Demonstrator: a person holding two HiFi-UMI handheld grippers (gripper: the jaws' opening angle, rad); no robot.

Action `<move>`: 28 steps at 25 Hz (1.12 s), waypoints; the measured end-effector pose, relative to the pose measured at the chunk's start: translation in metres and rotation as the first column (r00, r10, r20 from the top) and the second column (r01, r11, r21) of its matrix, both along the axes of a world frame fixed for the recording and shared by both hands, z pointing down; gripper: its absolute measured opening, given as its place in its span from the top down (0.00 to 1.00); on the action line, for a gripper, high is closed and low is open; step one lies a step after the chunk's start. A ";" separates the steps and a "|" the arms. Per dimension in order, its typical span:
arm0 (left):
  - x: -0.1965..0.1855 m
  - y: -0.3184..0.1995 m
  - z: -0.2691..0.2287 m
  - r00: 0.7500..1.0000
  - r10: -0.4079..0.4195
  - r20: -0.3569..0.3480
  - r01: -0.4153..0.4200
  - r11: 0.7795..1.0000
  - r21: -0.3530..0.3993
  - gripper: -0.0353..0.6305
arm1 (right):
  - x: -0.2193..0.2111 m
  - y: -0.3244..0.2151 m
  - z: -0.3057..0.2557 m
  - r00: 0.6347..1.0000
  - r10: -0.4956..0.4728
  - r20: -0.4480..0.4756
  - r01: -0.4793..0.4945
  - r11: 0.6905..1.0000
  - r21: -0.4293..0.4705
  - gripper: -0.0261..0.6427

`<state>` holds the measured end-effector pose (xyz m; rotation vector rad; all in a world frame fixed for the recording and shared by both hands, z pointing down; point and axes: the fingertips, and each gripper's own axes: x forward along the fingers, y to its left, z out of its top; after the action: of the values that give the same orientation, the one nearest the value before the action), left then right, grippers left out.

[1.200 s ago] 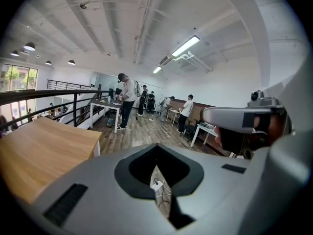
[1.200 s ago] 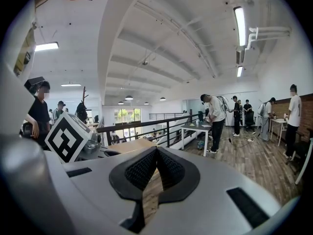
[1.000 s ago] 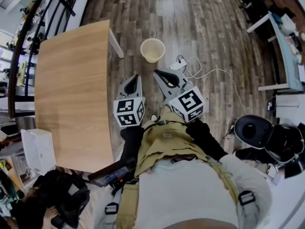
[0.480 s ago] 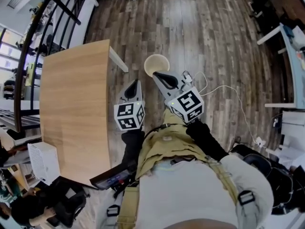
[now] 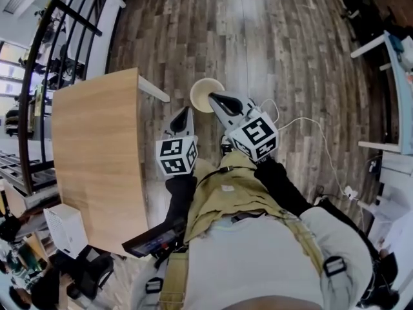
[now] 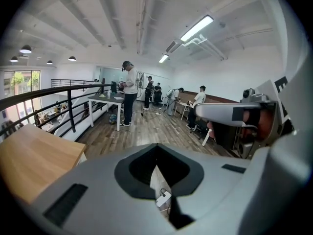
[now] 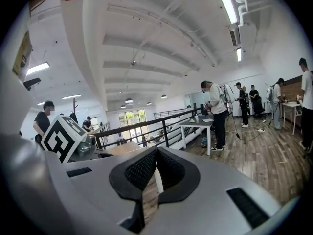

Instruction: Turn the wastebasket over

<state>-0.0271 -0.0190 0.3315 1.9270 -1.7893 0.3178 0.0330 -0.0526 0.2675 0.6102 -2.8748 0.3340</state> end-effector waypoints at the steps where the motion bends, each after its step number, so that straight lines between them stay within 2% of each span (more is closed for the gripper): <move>1: -0.001 -0.004 0.004 1.000 0.000 -0.008 0.000 1.000 -0.008 0.94 | -0.001 -0.003 0.005 1.000 -0.001 -0.010 0.001 1.000 -0.013 0.93; 6: -0.018 -0.016 0.043 0.998 0.012 -0.068 -0.017 0.997 -0.081 0.94 | -0.023 -0.018 0.045 0.996 -0.008 -0.087 0.001 0.997 -0.074 0.93; 10: -0.030 -0.014 0.083 0.994 0.026 -0.102 -0.043 0.986 -0.162 0.94 | -0.033 -0.022 0.081 0.989 0.003 -0.151 -0.023 0.992 -0.128 0.93; 13: -0.048 -0.011 0.119 0.990 0.027 -0.136 -0.058 0.972 -0.226 0.94 | -0.047 -0.012 0.118 0.980 -0.013 -0.198 -0.028 0.979 -0.204 0.93; 15: -0.061 -0.001 0.151 0.987 0.030 -0.159 -0.074 0.957 -0.279 0.94 | -0.058 0.002 0.148 0.976 -0.035 -0.216 -0.025 0.962 -0.271 0.93; 18: -0.084 -0.014 0.214 0.988 0.063 -0.143 -0.108 0.934 -0.339 0.94 | -0.071 -0.005 0.207 0.969 -0.051 -0.240 -0.031 0.945 -0.326 0.93; 22: -0.100 -0.002 0.299 0.983 0.048 -0.179 -0.122 0.892 -0.435 0.94 | -0.061 -0.010 0.304 0.955 -0.052 -0.291 -0.077 0.907 -0.414 0.93; 25: -0.111 0.023 0.357 0.985 0.055 -0.163 -0.132 0.851 -0.508 0.94 | -0.050 -0.017 0.368 0.940 -0.040 -0.338 -0.120 0.891 -0.438 0.93; 28: -0.109 0.034 0.398 0.981 0.087 -0.173 -0.168 0.824 -0.542 0.94 | -0.047 -0.024 0.421 0.930 -0.053 -0.364 -0.122 0.889 -0.441 0.93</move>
<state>-0.1365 0.0147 0.7299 1.5976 -1.2854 0.6528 -0.0143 -0.0770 0.6881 0.5610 -2.3092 0.7845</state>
